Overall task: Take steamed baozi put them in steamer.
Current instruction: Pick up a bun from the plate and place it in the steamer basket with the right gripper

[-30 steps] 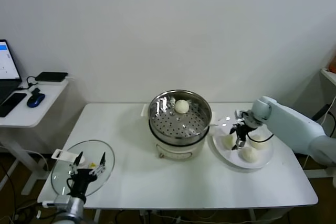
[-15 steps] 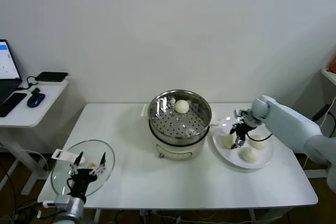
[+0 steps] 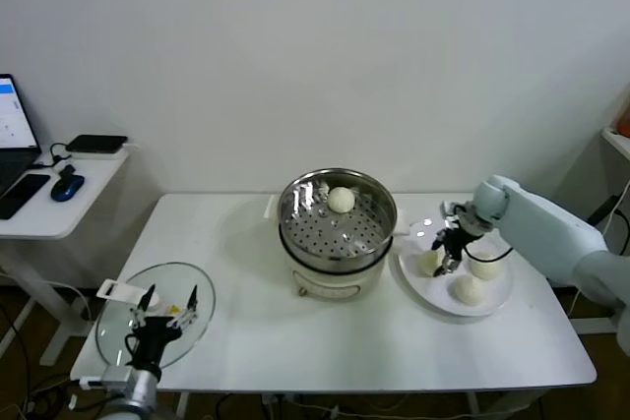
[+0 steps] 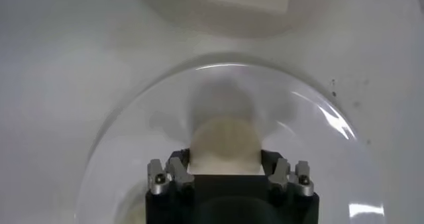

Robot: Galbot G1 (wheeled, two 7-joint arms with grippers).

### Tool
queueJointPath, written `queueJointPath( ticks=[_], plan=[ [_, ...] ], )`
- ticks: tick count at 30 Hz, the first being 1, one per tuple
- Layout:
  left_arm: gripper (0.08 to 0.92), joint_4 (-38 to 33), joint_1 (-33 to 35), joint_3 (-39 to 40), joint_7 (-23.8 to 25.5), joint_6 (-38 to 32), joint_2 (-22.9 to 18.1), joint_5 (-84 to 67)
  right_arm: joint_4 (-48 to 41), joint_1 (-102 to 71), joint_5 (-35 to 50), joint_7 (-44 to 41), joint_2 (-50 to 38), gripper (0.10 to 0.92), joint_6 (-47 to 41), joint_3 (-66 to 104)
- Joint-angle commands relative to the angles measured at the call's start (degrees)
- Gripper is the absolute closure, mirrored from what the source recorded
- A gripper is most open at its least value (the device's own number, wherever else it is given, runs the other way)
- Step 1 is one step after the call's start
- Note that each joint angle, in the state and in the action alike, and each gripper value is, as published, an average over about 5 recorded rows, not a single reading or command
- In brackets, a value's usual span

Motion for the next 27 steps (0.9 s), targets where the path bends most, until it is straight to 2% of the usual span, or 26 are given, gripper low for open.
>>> queueJointPath(
  ticks=[1,6,17,27],
  plan=[
    [0.177,-0.18,-0.04,-0.03,-0.01,0.08,0.01,0.0,3.23,1.78,1.38,-0.01,-1.45,0.33,-0.18,-1.25],
    [0.177,-0.47,-0.1,0.03,0.01,0.19,-0.05,0.04,8.82,7.9,5.94,0.0,-4.47,0.33,-0.78,-5.56],
    [0.177,-1.29,0.37,0.08,0.01,0.23,0.31,-0.05,21.21,32.56,25.07,0.47,-8.42,0.33,-3.21,-25.42],
    [0.177,-5.15,0.84,0.91,0.03,0.9,0.41,-0.83,24.5,42.02,36.95,1.98,-0.08,0.329,-6.47,-33.31]
  ],
)
